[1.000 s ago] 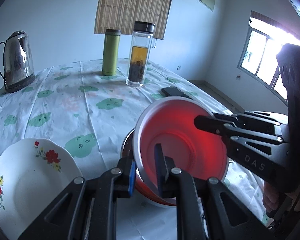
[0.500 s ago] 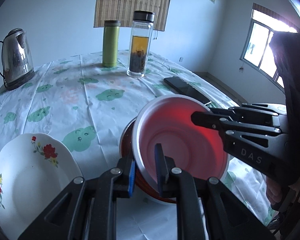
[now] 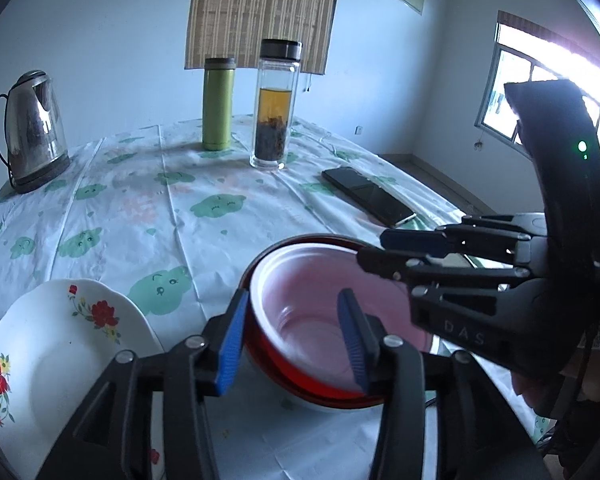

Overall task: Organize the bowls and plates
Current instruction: 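Open both grippers and move them to the white enamel bowl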

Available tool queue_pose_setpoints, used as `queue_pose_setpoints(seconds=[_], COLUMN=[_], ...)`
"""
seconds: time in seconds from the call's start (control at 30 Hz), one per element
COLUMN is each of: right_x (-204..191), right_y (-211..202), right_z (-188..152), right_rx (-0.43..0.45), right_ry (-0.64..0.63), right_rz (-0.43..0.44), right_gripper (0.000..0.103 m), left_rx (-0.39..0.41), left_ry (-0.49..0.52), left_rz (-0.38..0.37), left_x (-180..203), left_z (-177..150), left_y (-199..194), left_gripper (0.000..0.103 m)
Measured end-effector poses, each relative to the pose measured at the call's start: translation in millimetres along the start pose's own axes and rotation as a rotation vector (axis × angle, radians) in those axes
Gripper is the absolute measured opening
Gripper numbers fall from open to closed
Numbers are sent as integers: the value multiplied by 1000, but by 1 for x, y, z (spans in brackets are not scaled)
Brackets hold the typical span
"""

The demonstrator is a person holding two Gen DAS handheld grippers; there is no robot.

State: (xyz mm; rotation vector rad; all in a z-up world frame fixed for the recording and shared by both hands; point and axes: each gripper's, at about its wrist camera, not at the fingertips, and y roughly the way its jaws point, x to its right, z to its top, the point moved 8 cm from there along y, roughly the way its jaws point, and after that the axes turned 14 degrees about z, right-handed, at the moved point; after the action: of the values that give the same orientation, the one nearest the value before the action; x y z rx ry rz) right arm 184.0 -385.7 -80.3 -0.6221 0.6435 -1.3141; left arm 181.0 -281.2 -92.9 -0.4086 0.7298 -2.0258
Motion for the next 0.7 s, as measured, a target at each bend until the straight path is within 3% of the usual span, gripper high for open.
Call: queue_pose_setpoints(seconds=[0.03,0.1,0.2,0.33,0.7], right_x=[1,2,3,5,31], right_y=[0,-1,-3,-6,-38], right_z=[0,0,-1,-2,-17], right_rx=[1,16,22,33,109], right_ry=[2,3,11,12,90], right_rz=[-1,-14,-10,-20,-52], right_gripper=[43,52,52,52,53], left_rx=[2,2,11,33,41], left_ry=[-1,-9,-21,-29,-14], left_rz=[3,4,3,21,22], left_x=[0,-2,-4,-7,-2], left_z=[0,1,2,5,5], left_y=[0,-1,-2,-6,-7], left_gripper=[52,55,57,69,69])
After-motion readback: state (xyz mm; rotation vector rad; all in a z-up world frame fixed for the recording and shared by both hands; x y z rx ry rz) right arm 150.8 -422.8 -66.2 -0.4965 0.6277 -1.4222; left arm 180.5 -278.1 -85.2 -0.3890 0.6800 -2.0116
